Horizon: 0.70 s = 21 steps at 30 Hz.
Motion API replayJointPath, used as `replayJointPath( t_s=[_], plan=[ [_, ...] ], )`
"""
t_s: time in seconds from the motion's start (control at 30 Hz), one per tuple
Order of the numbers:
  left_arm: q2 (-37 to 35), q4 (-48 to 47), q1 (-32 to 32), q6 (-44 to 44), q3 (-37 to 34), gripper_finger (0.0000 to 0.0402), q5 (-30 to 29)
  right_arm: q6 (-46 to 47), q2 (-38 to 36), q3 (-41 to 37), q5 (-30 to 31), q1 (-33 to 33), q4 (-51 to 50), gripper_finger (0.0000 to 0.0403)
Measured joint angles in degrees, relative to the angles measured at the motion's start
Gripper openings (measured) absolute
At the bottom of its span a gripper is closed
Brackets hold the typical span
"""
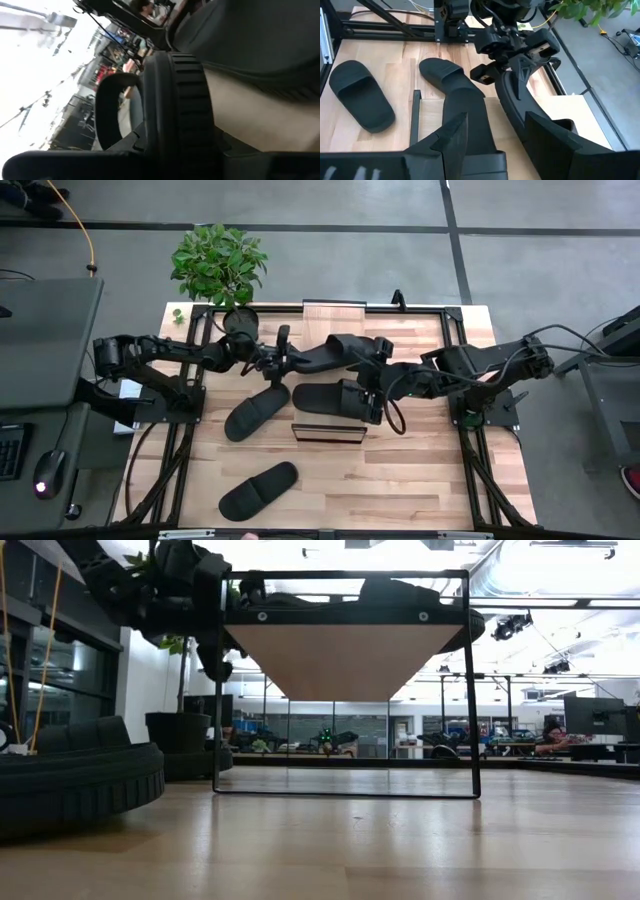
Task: Pick and place slides into the shelf
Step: Put the black slide on the shelf
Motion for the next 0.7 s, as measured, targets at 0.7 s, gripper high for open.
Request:
replayJointPath(
  t_s=[0.7],
  plan=[
    [-0.05, -6.02, -2.07, 0.11, 0.00, 0.0081, -2.28, 0.07, 0.00, 0.00, 0.93, 0.01, -0.11, 0.0188]
  ],
)
